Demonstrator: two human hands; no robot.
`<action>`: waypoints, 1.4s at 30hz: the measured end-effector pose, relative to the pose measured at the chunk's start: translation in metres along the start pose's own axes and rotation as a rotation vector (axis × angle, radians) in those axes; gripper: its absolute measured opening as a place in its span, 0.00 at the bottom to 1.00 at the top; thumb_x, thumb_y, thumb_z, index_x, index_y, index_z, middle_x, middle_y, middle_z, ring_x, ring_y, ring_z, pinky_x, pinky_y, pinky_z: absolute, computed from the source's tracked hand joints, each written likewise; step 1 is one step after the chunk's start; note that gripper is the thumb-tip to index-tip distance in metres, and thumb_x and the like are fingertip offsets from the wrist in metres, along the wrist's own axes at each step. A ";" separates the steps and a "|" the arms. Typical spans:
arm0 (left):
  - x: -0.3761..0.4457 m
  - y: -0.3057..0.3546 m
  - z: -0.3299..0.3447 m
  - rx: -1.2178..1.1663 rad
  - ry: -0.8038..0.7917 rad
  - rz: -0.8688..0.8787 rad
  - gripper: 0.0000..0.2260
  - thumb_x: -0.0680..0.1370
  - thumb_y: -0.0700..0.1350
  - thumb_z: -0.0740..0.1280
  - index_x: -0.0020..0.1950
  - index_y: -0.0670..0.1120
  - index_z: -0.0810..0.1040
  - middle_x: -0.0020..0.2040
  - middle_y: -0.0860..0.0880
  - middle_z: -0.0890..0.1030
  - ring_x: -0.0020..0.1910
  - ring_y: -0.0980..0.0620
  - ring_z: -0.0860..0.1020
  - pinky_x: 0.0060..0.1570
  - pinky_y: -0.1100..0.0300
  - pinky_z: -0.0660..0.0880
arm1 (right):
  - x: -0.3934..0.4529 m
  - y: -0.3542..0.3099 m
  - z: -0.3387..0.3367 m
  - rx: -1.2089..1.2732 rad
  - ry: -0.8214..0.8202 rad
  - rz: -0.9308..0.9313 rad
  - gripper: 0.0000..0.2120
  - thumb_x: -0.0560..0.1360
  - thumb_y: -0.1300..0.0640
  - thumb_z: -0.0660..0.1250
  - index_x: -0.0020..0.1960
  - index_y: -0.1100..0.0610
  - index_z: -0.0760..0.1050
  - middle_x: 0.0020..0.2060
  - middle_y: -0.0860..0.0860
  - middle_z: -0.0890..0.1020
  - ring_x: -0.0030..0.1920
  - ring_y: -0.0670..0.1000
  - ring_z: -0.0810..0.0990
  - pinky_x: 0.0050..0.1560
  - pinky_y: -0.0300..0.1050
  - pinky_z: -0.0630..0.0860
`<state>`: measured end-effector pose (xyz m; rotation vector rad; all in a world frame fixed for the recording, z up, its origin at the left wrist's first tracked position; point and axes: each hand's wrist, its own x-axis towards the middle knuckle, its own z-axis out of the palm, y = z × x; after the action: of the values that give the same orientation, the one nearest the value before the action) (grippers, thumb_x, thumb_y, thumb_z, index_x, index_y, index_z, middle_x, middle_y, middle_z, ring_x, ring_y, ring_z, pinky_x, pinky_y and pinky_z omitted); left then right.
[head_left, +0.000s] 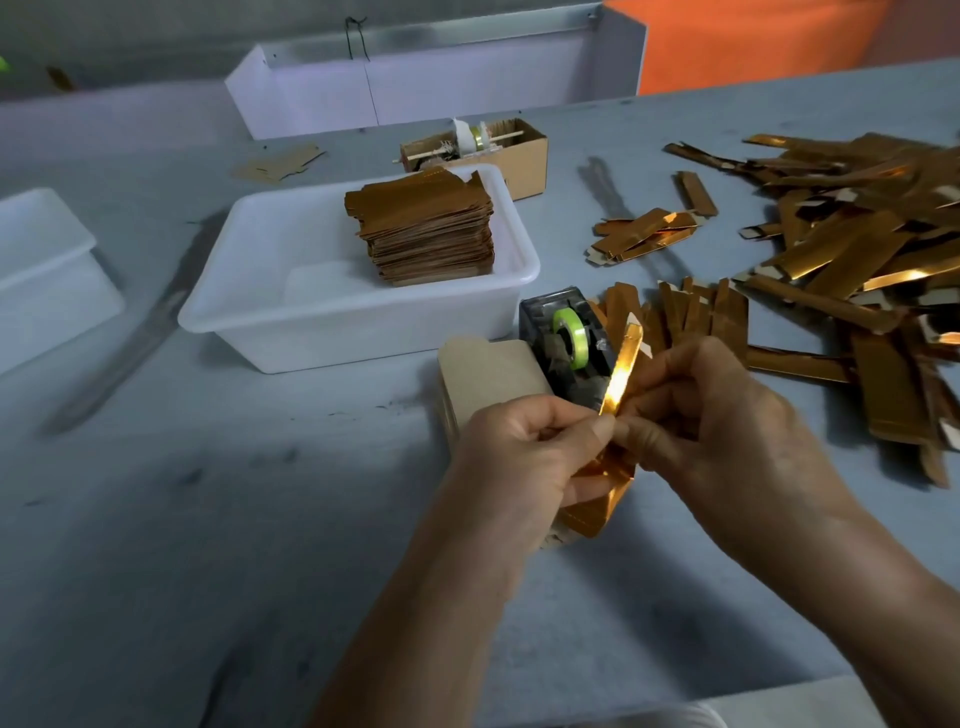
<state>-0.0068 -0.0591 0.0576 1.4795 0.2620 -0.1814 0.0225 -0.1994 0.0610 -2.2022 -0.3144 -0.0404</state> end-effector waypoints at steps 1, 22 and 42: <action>0.000 -0.002 0.000 0.005 0.021 0.015 0.05 0.77 0.41 0.68 0.44 0.43 0.83 0.44 0.45 0.85 0.42 0.52 0.85 0.40 0.63 0.80 | 0.000 0.000 0.001 -0.012 0.004 0.002 0.15 0.69 0.54 0.71 0.43 0.43 0.65 0.35 0.43 0.79 0.37 0.33 0.77 0.33 0.24 0.71; -0.011 -0.011 0.018 0.235 0.355 0.450 0.06 0.77 0.41 0.69 0.42 0.48 0.83 0.34 0.50 0.83 0.35 0.50 0.82 0.39 0.48 0.81 | -0.001 -0.023 -0.003 -0.450 0.069 -0.033 0.18 0.69 0.42 0.68 0.49 0.49 0.62 0.32 0.42 0.68 0.35 0.48 0.74 0.34 0.40 0.71; -0.005 -0.006 -0.008 -0.118 0.145 0.070 0.12 0.78 0.41 0.66 0.60 0.53 0.75 0.42 0.49 0.85 0.37 0.54 0.84 0.33 0.64 0.78 | 0.009 0.006 0.008 0.470 -0.251 0.197 0.07 0.75 0.61 0.63 0.48 0.53 0.79 0.42 0.53 0.84 0.44 0.48 0.82 0.39 0.33 0.77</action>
<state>-0.0143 -0.0518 0.0524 1.3841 0.3315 -0.0020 0.0321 -0.1946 0.0531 -1.7590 -0.2167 0.3837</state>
